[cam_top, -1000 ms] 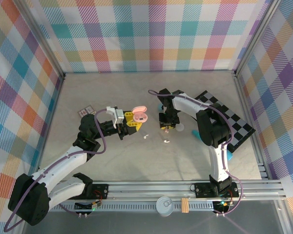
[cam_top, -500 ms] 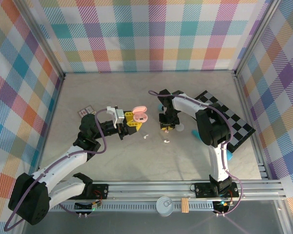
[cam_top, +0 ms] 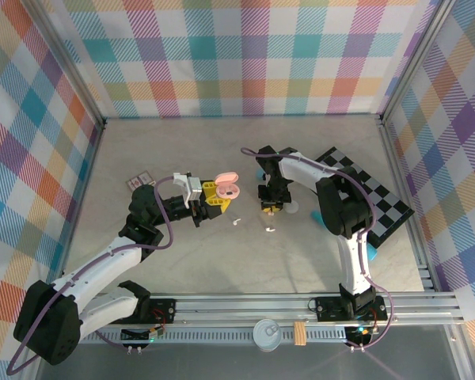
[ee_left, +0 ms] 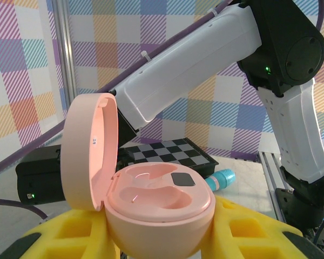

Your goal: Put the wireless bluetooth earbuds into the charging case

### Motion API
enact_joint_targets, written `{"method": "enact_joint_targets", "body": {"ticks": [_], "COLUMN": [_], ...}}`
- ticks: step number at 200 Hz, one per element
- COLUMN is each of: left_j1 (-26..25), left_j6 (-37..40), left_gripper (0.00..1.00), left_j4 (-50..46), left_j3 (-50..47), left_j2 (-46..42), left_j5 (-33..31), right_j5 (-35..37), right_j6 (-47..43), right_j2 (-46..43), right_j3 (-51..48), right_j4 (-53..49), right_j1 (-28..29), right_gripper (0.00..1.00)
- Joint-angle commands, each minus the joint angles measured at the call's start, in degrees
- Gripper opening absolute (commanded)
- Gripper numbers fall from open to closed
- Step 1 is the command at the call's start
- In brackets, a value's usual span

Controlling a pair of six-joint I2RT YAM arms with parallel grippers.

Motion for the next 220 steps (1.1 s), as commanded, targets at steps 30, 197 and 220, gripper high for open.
{"method": "enact_joint_targets", "body": {"ticks": [30,197,220], "left_j1": [0.94,1.03,1.09], "left_j6": [-0.20,-1.13,-0.99], "left_gripper": [0.25,0.25,0.25], "left_j4": [2.98,5.32,5.19], "left_j3": [-0.08,1.16,1.16], "left_j2": [-0.38,2.98,3.03], "left_j5": [1.40,1.48,1.28], "right_j5": [-2.81,-53.69,-53.07], "right_j6": [0.86,12.64,12.77], "right_j2": [-4.05,-30.43,-32.26], "right_j3": [-0.69,-10.73,-10.85], "right_j4": [-0.14,21.85,22.72], "right_j1": [-0.53,-11.98,-11.96], "right_gripper": [0.17,0.16,0.16]}}
